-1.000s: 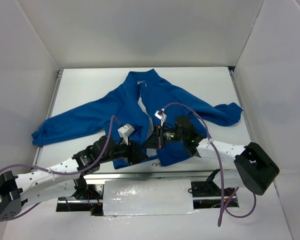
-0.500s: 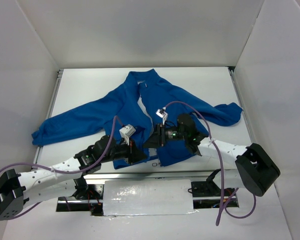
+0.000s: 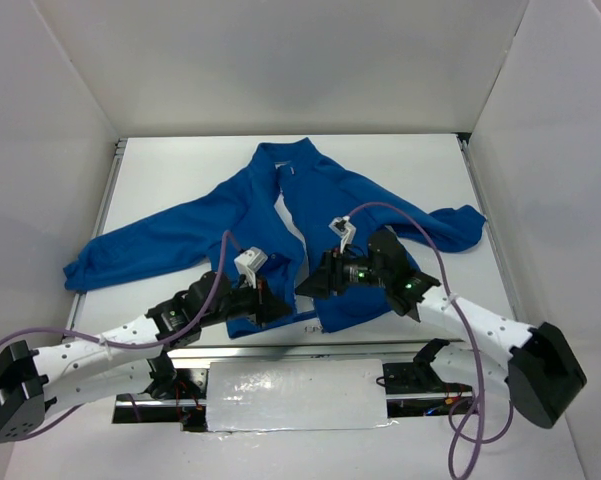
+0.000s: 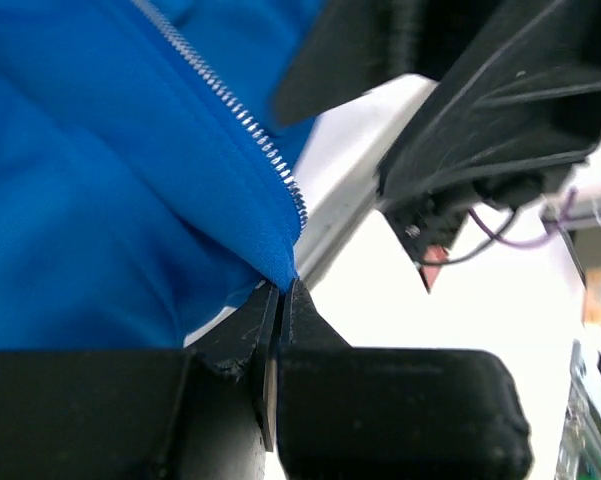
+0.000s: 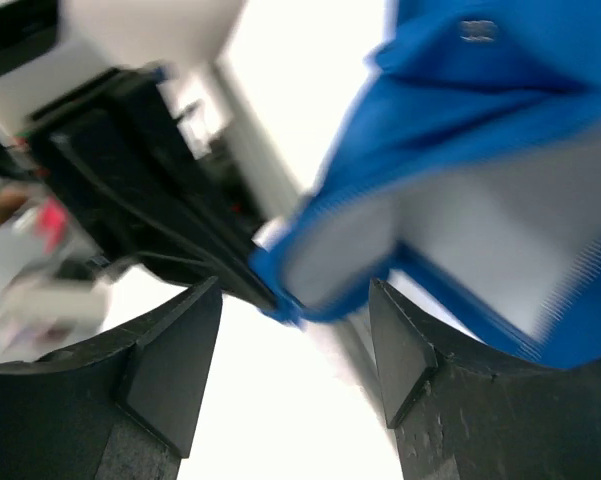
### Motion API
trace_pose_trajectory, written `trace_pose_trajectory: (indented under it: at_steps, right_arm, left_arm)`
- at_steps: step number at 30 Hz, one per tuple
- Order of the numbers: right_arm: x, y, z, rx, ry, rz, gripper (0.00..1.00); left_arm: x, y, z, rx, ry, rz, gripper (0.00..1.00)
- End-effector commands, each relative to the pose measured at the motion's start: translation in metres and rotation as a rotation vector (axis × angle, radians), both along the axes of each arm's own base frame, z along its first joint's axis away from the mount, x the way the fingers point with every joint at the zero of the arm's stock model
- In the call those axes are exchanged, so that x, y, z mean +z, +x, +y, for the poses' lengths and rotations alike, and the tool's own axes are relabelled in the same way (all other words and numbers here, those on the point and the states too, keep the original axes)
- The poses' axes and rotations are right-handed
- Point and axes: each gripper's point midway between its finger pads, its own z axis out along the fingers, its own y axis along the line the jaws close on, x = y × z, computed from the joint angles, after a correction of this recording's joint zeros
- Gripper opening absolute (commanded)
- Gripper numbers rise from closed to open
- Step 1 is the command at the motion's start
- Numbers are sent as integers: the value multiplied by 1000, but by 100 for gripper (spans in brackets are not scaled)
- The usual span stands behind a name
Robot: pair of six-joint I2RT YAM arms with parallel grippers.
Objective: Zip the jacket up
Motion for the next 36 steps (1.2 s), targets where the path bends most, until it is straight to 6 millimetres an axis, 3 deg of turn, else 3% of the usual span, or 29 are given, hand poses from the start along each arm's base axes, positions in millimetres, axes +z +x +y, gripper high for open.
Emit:
trace_pose_trajectory:
  at_steps: [1,3,7,8,9,11,12,13,15,18,26,36]
  right_arm:
    - [-35,19,-40,-237,-231,15,68]
    - [-30,20,-54,-304,-259,-8,72]
    - [-49,9,-79,-345,-393,13,72]
    - [-48,9,-79,-339,-422,11,71]
    - [-65,3,-82,-330,-504,60,71]
    - [-73,-5,-71,-296,-587,40,71]
    - [-95,-10,-76,-289,-707,79,71]
    - [-92,-7,-73,-310,-752,66,70]
    - [-113,-11,-80,-323,-931,42,69]
    - [-111,-13,-73,-324,-1013,-14,69]
    - [-128,-17,-60,-304,-1100,-33,63]
    - [-147,-16,-61,-295,-1149,4,60]
  left_arm:
    - [6,17,13,139,6,25,0]
    - [2,20,21,194,11,50,0]
    - [-7,24,34,274,14,77,0]
    - [-6,25,38,287,12,79,0]
    - [-5,26,40,306,10,81,0]
    - [-4,27,45,326,18,80,0]
    - [1,31,47,349,14,69,0]
    - [1,30,50,358,28,72,0]
    - [3,32,57,386,55,76,0]
    - [5,34,66,413,90,66,0]
    - [-2,31,72,407,117,62,0]
    - [-6,26,63,345,125,64,0]
